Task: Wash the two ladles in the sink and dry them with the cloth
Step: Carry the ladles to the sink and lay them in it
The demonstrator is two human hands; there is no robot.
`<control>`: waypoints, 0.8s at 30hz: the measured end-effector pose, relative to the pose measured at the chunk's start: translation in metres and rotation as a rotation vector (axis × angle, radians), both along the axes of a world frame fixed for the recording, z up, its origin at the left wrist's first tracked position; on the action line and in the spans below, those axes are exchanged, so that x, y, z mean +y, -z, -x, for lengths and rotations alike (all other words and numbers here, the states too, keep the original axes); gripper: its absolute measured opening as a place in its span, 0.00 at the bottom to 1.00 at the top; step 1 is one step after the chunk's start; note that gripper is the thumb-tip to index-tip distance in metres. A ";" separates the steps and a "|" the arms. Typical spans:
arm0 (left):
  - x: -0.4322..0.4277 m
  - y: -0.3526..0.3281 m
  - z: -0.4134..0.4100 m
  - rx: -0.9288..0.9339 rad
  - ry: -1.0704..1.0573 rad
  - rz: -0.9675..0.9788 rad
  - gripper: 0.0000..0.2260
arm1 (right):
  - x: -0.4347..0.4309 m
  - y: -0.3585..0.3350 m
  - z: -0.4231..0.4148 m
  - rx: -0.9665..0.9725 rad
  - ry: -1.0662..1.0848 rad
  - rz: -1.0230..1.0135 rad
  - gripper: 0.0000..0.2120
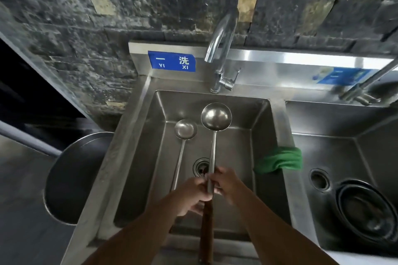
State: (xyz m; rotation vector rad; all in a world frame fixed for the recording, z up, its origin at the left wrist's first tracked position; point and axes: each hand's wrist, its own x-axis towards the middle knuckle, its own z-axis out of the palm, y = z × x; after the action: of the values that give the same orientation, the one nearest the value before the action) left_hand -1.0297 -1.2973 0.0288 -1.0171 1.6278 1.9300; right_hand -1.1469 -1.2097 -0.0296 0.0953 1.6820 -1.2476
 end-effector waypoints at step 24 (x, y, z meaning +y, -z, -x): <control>-0.008 0.128 0.066 -0.255 -0.014 0.005 0.14 | -0.016 0.118 0.043 -0.007 0.017 -0.202 0.04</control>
State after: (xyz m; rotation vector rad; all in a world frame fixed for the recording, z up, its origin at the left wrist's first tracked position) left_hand -1.0959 -1.3057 -0.0990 -1.2236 1.4865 1.7233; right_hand -1.1896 -1.2258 -0.1474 0.2358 1.8008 -1.0857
